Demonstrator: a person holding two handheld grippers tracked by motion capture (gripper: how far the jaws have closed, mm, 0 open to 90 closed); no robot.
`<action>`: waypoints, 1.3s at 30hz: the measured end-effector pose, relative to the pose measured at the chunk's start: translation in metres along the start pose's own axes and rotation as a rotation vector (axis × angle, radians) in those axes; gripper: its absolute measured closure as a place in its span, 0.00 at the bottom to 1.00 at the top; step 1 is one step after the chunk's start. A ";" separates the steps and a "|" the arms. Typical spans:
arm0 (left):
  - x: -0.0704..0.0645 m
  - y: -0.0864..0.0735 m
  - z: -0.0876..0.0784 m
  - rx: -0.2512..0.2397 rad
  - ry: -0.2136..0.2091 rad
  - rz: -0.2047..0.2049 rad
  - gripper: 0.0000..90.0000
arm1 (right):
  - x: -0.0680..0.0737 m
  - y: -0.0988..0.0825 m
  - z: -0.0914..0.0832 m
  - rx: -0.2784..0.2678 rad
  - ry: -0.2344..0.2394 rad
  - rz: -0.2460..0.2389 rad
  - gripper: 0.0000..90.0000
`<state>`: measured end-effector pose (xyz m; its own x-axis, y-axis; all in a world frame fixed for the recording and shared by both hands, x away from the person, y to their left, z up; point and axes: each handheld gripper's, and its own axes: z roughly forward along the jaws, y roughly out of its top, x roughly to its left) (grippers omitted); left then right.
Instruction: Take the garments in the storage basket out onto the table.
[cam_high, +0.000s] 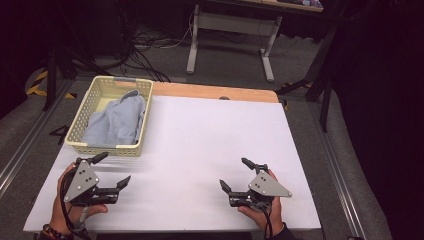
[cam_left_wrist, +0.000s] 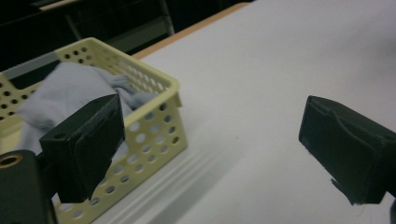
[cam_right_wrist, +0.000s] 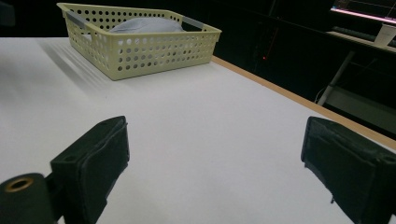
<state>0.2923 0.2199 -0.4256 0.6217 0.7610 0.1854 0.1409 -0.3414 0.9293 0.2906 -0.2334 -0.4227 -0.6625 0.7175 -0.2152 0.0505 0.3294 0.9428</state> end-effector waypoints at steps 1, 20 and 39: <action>0.005 0.003 0.000 0.007 0.016 -0.007 0.08 | 0.000 0.000 0.000 0.002 0.001 0.002 0.10; 0.120 0.083 0.090 0.324 0.067 -0.023 0.06 | 0.002 -0.008 0.010 0.057 0.023 0.016 0.09; 0.173 0.031 0.186 0.670 -0.062 -0.231 0.05 | 0.004 -0.020 0.027 0.134 0.177 0.109 0.10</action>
<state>0.5476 0.2387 -0.4239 0.5586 0.8289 -0.0301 0.7057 -0.4559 0.5424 0.3069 -0.2212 -0.4496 -0.7676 0.6386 -0.0551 0.2200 0.3432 0.9131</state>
